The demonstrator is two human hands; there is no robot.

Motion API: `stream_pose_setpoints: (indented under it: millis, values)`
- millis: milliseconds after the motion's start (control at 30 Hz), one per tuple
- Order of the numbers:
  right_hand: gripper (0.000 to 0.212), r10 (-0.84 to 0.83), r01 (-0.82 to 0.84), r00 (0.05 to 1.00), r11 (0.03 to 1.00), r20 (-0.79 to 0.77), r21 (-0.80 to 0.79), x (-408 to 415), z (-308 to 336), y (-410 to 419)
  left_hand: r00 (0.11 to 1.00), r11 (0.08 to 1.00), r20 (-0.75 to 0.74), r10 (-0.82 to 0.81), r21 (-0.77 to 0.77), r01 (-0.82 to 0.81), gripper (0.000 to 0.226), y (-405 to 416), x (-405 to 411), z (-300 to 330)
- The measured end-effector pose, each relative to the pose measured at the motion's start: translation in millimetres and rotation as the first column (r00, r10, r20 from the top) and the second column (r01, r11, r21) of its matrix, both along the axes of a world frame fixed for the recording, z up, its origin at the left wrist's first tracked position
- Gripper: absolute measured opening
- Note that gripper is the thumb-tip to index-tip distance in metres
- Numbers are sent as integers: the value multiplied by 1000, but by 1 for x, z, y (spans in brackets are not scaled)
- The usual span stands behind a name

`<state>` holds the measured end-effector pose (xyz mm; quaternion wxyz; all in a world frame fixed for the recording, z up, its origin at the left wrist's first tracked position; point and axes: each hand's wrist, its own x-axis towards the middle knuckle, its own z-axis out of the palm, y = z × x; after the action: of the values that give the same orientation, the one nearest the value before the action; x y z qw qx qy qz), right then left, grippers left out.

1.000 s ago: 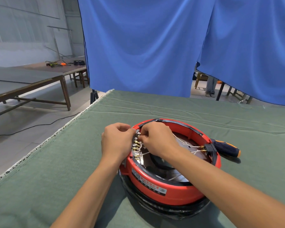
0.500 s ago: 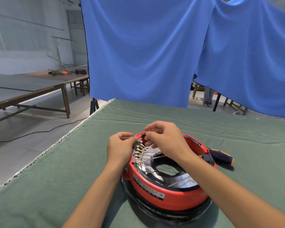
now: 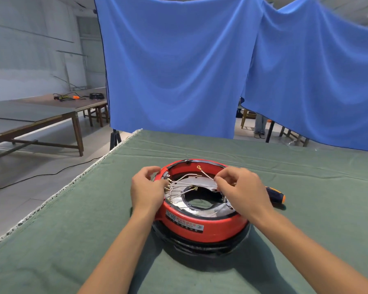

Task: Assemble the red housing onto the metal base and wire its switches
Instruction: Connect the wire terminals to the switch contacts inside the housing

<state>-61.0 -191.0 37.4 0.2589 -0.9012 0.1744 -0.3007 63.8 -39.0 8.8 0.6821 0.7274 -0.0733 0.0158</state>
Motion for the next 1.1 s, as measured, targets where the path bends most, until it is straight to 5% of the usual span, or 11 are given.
stream_pose_setpoints:
  millis: [100,200,333,433,567,700,800,967,1100]
  values:
    - [18,-27,27,999,999,24,-28,-2,-12,-1,915,953,400,54,252,-167,15,6,-8,1]
    - [19,-37,34,998,998,58,49,6,-16,-3,749,916,658,-80,346,-206,9,0,-31,6]
    - [17,-8,1,998,996,70,93,12,-13,-4,605,852,728,-323,502,-148,16,-20,-61,7]
    - [18,1,-46,979,975,203,216,6,-10,-10,649,843,697,-305,514,-156,22,-19,-59,2]
    - [18,-171,93,936,963,307,252,-13,-15,-36,676,877,698,-236,453,-162,24,-18,-58,-1]
    - [9,-160,184,977,967,-140,176,-30,-34,-58,698,892,685,-211,427,-150,24,-19,-57,-2]
    - [8,-101,129,896,991,-433,37,-40,-45,-68,707,902,677,-205,412,-133,23,-18,-56,-3]
    - [13,-138,52,742,988,-657,-148,-48,-29,-71,706,902,673,-220,415,-114,26,-18,-58,-3]
    - [12,-116,61,711,993,-694,-103,-50,-22,-71,714,897,664,-222,426,-118,26,-18,-58,-4]
